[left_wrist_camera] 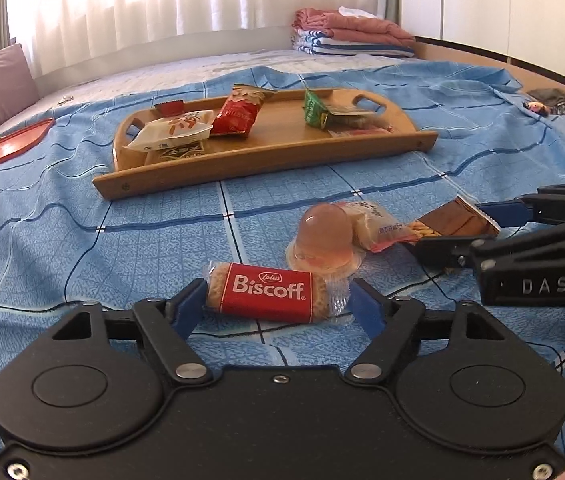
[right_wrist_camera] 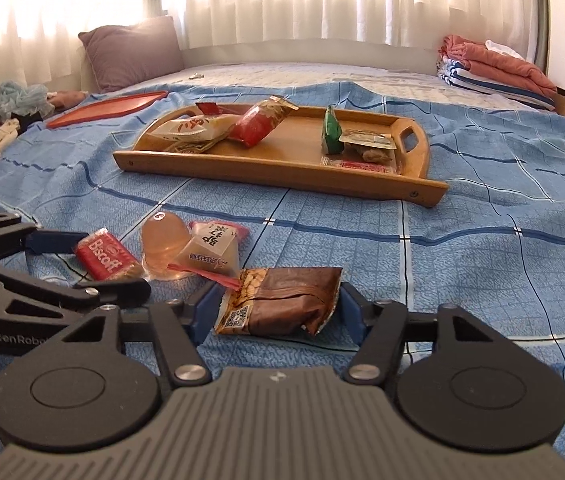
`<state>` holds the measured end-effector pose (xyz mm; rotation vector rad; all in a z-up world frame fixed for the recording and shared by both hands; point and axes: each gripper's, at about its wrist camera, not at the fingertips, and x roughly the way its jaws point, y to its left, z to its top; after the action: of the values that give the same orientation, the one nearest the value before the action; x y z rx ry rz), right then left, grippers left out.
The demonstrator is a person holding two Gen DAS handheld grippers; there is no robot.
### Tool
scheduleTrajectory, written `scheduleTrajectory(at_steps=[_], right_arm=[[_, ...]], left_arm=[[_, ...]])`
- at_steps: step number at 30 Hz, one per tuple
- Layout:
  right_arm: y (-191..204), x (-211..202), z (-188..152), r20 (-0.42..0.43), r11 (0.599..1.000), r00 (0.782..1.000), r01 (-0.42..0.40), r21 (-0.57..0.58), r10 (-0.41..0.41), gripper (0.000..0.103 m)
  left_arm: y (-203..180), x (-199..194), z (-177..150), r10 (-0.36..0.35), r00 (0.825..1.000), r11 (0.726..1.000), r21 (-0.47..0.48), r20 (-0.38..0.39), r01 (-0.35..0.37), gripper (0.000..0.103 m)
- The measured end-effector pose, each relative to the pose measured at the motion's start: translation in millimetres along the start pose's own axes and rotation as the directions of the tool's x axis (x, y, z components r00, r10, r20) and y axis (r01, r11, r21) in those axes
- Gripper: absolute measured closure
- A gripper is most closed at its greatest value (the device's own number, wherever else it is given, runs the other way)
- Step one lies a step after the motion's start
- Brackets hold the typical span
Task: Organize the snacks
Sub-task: 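Lower the left tool onto the red Biscoff packet while the right tool approaches the brown chocolate bar, then grasp the red Biscoff packet with the left tool while the right tool grasps the brown peanut packet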
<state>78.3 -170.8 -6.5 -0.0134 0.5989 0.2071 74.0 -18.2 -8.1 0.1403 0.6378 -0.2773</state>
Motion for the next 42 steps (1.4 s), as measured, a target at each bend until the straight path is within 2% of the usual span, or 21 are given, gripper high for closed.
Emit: scheduleTrajectory(at_steps=[1, 4, 5, 6, 8, 10, 13, 14, 15, 18, 20, 24, 26, 27, 28, 30, 33, 35, 39, 42], right_arm=[[-1.0, -1.0, 0.8, 0.002, 1.0, 1.0, -0.002, 0.01, 0.002, 0.041], [-2.9, -4.6, 2.8, 0.016, 1.0, 1.0, 0.001, 0.013, -0.001, 0.051], [-2.4, -6.3, 3.7, 0.025, 1.0, 1.0, 0.015, 0.005, -0.015, 0.075], [-2.8, -8.2, 5.5, 0.037, 1.0, 0.999, 0.028, 0.003, -0.028, 0.074], [-5.8, -9.8, 10.7, 0.036, 1.0, 0.999, 0.019, 0.018, -0.02, 0.075], [-7.2, -9.7, 13.7, 0.034, 0.999, 0.999, 0.035, 0.016, -0.036, 0.074], [-8.2, -8.1, 13.6, 0.015, 1.0, 0.999, 0.03, 0.002, -0.03, 0.067], [-8.0, -7.5, 12.0, 0.004, 1.0, 1.0, 0.024, -0.003, -0.024, 0.05], [-7.6, -6.6, 10.0, -0.008, 1.0, 1.0, 0.014, -0.008, -0.014, 0.039], [-5.3, -5.7, 0.7, -0.021, 1.0, 1.0, 0.008, -0.006, -0.009, 0.021], [-2.8, -2.6, -3.9, -0.034, 1.0, 0.999, 0.013, -0.016, -0.014, 0.015], [7.8, 4.9, -5.5, -0.043, 0.996, 0.998, 0.042, -0.084, -0.045, 0.011], [11.6, 8.4, -4.2, -0.054, 0.993, 0.997, 0.046, -0.11, -0.052, 0.011], [11.8, 9.1, -2.7, -0.062, 0.993, 0.997, 0.039, -0.108, -0.046, 0.022], [10.6, 8.3, -1.0, -0.066, 0.995, 0.998, 0.014, -0.096, -0.02, 0.027], [11.6, 3.8, 2.1, -0.061, 0.996, 0.998, 0.004, -0.086, -0.009, 0.039], [10.3, -3.2, 5.2, -0.051, 0.998, 0.999, -0.018, -0.06, 0.015, 0.043], [8.1, -7.4, 6.5, -0.044, 0.999, 0.999, -0.012, -0.042, 0.01, 0.052], [3.0, -10.8, 6.0, -0.029, 0.999, 0.999, 0.036, -0.041, -0.037, 0.052], [-3.7, -12.9, 4.2, -0.03, 0.999, 0.999, 0.044, -0.013, -0.045, 0.052]], left_arm=[[0.6, -1.8, 0.6, 0.005, 1.0, 1.0, -0.002, 0.009, -0.005, 0.043], [1.8, -4.9, 4.2, 0.028, 1.0, 0.999, -0.018, 0.006, -0.028, 0.044], [2.9, -6.0, 5.1, 0.028, 1.0, 0.999, -0.027, 0.01, -0.027, 0.049], [5.5, -7.4, 6.5, 0.024, 1.0, 0.999, -0.038, 0.018, -0.024, 0.062], [10.9, -11.2, 11.3, 0.02, 0.999, 0.998, -0.065, 0.039, -0.017, 0.073], [18.8, -10.2, 18.4, 0.013, 1.0, 0.995, -0.095, 0.028, -0.01, 0.074], [24.1, -6.5, 20.8, 0.033, 0.999, 0.995, -0.097, 0.018, -0.031, 0.079], [24.4, -4.6, 20.0, 0.039, 0.999, 0.995, -0.094, 0.009, -0.038, 0.079], [25.6, -3.3, 18.0, 0.039, 0.999, 0.995, -0.096, 0.001, -0.039, 0.079], [25.2, -4.0, 12.4, 0.046, 0.999, 0.994, -0.096, 0.013, -0.045, 0.075], [21.5, -4.3, 10.9, 0.063, 0.998, 0.995, -0.074, 0.018, -0.062, 0.053], [17.4, -5.6, 7.1, 0.052, 0.998, 0.997, -0.05, 0.022, -0.05, 0.045], [16.3, -6.0, 5.9, 0.05, 0.998, 0.998, -0.044, 0.022, -0.049, 0.029], [16.2, -6.7, 5.2, 0.046, 0.999, 0.998, -0.043, 0.022, -0.045, 0.026], [16.3, -7.1, 4.4, 0.04, 0.999, 0.998, -0.043, 0.022, -0.039, 0.021], [16.7, -8.4, 2.3, 0.024, 0.999, 0.999, -0.04, 0.022, -0.023, 0.018], [14.6, -9.6, -1.2, 0.011, 1.0, 1.0, -0.016, 0.022, -0.01, 0.014], [11.6, -9.4, -3.0, 0.003, 1.0, 1.0, 0.008, 0.021, -0.004, 0.012], [6.8, -5.8, -2.8, -0.011, 1.0, 1.0, 0.027, 0.002, 0.011, 0.011], [6.7, -1.4, 0.3, -0.047, 0.999, 0.999, 0.0, -0.016, 0.047, 0.011]])
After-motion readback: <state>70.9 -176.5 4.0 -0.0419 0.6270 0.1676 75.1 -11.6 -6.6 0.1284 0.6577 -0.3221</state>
